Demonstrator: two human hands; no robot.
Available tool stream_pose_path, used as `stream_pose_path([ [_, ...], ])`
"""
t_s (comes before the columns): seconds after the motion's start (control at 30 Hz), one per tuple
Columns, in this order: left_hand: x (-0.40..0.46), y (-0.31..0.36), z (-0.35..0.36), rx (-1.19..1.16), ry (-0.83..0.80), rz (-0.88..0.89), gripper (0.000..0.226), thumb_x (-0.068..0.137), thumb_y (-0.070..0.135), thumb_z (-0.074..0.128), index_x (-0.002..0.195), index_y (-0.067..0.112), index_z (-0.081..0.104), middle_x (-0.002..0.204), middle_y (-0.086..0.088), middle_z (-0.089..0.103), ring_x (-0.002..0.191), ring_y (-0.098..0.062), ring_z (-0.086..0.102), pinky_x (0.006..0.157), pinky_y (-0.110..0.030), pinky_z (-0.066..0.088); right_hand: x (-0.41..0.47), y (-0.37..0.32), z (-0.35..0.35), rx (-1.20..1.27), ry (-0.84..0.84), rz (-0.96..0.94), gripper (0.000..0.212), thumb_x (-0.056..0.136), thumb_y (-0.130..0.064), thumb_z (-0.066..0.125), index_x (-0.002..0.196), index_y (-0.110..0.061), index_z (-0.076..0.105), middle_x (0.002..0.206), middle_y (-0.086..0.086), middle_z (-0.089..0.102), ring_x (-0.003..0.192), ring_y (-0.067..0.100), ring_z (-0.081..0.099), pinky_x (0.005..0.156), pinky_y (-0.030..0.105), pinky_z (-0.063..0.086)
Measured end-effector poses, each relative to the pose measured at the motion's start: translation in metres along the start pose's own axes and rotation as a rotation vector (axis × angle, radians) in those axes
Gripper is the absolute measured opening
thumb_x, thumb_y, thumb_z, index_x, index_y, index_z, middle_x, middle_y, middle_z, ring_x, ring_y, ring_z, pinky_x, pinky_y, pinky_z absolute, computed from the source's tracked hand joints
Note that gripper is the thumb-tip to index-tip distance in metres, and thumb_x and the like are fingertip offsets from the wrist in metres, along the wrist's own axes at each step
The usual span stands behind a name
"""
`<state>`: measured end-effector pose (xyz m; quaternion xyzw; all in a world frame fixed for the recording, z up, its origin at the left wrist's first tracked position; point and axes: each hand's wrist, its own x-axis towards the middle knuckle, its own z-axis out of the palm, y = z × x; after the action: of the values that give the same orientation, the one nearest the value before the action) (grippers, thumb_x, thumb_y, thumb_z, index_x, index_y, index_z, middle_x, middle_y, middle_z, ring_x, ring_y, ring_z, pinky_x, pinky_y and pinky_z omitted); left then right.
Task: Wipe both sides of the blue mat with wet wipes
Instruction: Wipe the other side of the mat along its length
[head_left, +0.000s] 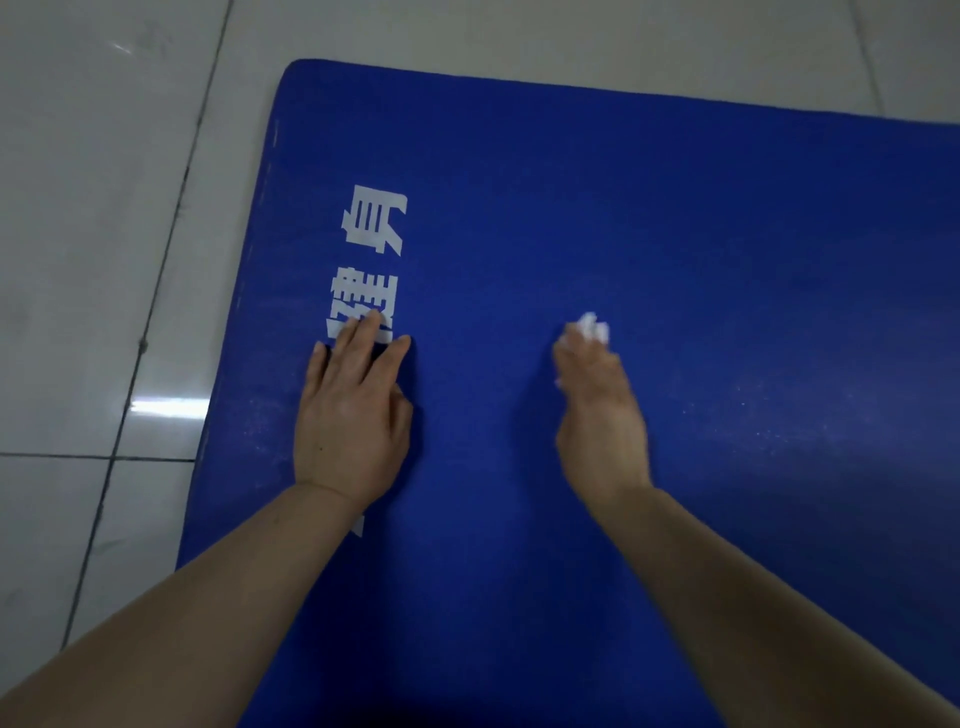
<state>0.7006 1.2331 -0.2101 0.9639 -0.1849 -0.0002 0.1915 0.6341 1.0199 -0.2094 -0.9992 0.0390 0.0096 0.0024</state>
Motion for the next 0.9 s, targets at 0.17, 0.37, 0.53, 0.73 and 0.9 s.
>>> stream_pose_path([
  [0.17, 0.000, 0.000, 0.001, 0.004, 0.007, -0.001, 0.052, 0.088, 0.021, 0.029, 0.131, 0.006, 0.056, 0.148, -0.015, 0.042, 0.139, -0.033, 0.035, 0.116, -0.053, 0.023, 0.021, -0.023, -0.005, 0.136, 0.086, 0.082, 0.050, 0.087, -0.001, 0.034, 0.136, 0.006, 0.030, 0.151, 0.016, 0.027, 0.144, 0.028, 0.018, 0.118, 0.029, 0.014],
  [0.37, 0.000, -0.002, 0.000, 0.009, -0.004, 0.008, 0.053, 0.088, 0.022, 0.031, 0.133, 0.007, 0.054, 0.149, -0.015, 0.040, 0.140, -0.032, 0.034, 0.116, -0.052, 0.022, 0.031, -0.063, -0.004, 0.307, 0.061, -0.114, 0.067, 0.076, 0.010, 0.059, 0.140, 0.001, 0.039, 0.149, 0.017, 0.035, 0.138, 0.029, 0.033, 0.116, 0.034, 0.016],
  [0.53, 0.000, 0.000, 0.001, 0.014, 0.002, -0.006, 0.052, 0.089, 0.022, 0.029, 0.132, 0.007, 0.056, 0.148, -0.015, 0.042, 0.139, -0.031, 0.035, 0.115, -0.052, 0.023, 0.025, 0.015, -0.015, 0.016, -0.029, 0.087, 0.063, 0.086, 0.012, 0.034, 0.146, 0.003, 0.016, 0.157, 0.019, 0.007, 0.146, 0.032, 0.006, 0.117, 0.040, 0.020],
  [0.73, 0.000, 0.000, 0.001, 0.015, 0.004, -0.002, 0.052, 0.089, 0.021, 0.030, 0.131, 0.007, 0.056, 0.148, -0.015, 0.042, 0.139, -0.031, 0.036, 0.115, -0.053, 0.025, 0.063, -0.034, -0.017, 0.117, 0.098, 0.038, 0.049, 0.084, 0.000, 0.022, 0.134, 0.000, 0.023, 0.148, 0.017, 0.030, 0.142, 0.029, 0.023, 0.116, 0.031, 0.020],
  [0.9, 0.000, -0.001, 0.000, 0.018, 0.006, 0.006, 0.053, 0.088, 0.023, 0.030, 0.132, 0.005, 0.055, 0.147, -0.016, 0.043, 0.138, -0.031, 0.036, 0.115, -0.051, 0.024, 0.077, -0.095, -0.018, 0.234, -0.102, -0.235, 0.059, 0.096, -0.009, 0.041, 0.149, -0.002, 0.014, 0.158, 0.015, 0.007, 0.146, 0.027, 0.004, 0.120, 0.036, 0.003],
])
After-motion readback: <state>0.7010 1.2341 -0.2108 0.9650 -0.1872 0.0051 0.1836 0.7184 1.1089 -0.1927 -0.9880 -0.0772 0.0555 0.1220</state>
